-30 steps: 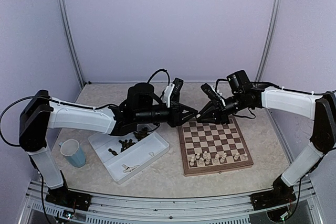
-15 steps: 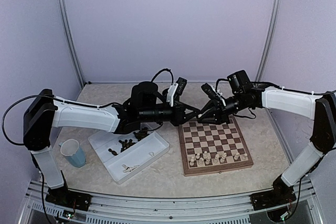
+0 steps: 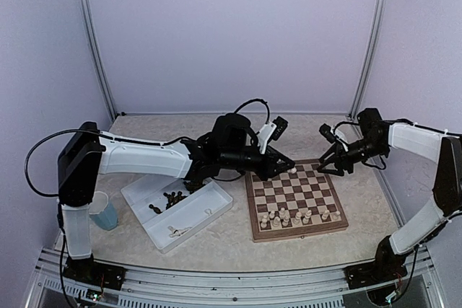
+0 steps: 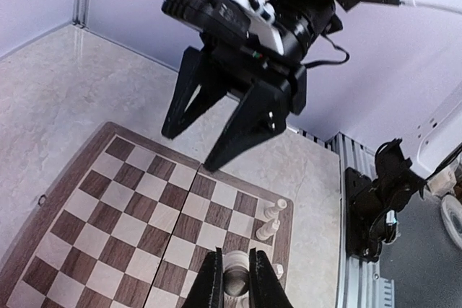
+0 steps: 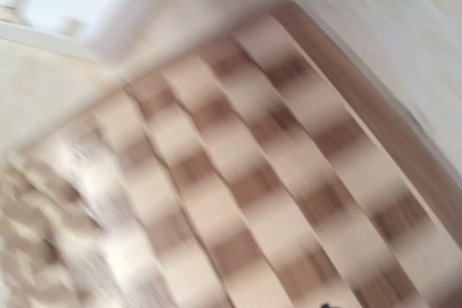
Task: Set up the chess pieces on the board
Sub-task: Place the pawn on d2.
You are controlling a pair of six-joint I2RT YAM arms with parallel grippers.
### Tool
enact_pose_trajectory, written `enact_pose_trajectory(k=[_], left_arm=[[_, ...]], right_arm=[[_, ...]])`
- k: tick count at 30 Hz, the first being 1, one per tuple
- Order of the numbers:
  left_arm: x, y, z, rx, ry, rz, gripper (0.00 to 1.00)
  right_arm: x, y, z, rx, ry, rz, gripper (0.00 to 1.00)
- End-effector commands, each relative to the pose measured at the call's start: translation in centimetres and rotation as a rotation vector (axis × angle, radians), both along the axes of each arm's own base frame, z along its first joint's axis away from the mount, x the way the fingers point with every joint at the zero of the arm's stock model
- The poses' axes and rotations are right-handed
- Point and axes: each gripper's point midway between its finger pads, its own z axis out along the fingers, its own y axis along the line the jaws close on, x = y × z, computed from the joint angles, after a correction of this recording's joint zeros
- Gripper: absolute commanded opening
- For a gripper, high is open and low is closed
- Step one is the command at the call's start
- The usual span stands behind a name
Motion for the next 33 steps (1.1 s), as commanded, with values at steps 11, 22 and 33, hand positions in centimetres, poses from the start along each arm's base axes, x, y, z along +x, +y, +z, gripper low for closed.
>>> enact_pose_trajectory(k=[11, 22, 33], left_arm=[[-3.9, -3.9, -9.9, 0.363, -0.024, -0.226, 0.08], [-4.5, -4.5, -13.9, 0.454, -0.001, -0.282, 0.08], [-4.9, -4.1, -15.7, 0.493, 0.014, -0.293, 0.12]], right_arm=[[0.3, -5.3, -1.3, -0.034, -0.02, -0.222, 0.54], [0.0, -5.1, -1.5, -0.02, -0.024, -0.223, 0.54], [-0.1, -5.0, -1.6, -0.013, -0.023, -0.22, 0.54]])
